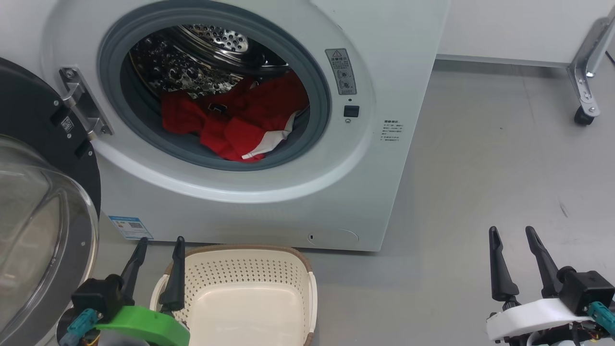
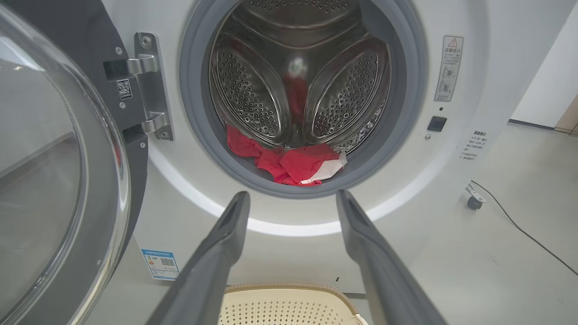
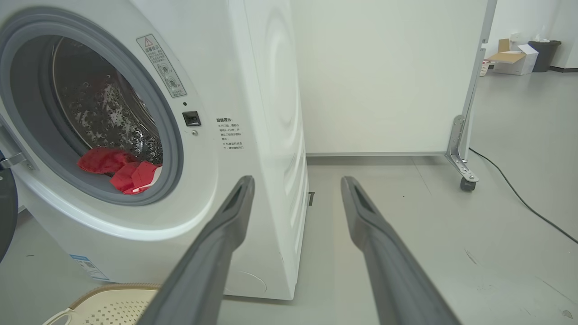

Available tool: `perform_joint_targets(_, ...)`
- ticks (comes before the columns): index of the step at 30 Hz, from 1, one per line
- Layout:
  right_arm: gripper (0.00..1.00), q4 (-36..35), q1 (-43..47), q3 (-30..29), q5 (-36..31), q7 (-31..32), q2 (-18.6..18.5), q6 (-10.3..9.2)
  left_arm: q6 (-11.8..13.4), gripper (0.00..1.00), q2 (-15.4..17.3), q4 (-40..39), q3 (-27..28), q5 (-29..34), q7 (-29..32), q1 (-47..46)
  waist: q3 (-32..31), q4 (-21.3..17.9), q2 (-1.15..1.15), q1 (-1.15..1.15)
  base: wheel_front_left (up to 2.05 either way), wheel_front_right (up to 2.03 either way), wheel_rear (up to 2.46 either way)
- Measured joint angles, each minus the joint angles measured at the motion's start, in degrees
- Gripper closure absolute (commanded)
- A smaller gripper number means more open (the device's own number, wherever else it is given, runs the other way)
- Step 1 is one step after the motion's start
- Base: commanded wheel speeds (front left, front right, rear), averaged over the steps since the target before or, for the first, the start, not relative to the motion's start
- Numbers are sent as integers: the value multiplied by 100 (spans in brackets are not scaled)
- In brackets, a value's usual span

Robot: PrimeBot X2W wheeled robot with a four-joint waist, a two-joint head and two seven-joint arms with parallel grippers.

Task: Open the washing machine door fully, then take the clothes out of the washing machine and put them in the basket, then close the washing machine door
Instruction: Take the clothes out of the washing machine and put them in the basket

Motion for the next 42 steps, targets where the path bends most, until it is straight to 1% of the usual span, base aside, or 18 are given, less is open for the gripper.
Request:
perform_joint_targets(18,0,52,0,14,-24,0,-2,30,-3,0,2,36,-58,0,1,85,-102,19,0,0,14,-14,0)
perform_joint_targets(32,0,55,1,24,-25,0,1,55,-4,0,32,16,-58,0,2,94,-68,6,0,0,0,0,0)
perform_joint_targets(42,0,24,-18,129,-57,0,23,64,10,0,114,-107,23,-1,27,104,92,-126,0,0,0,0,0)
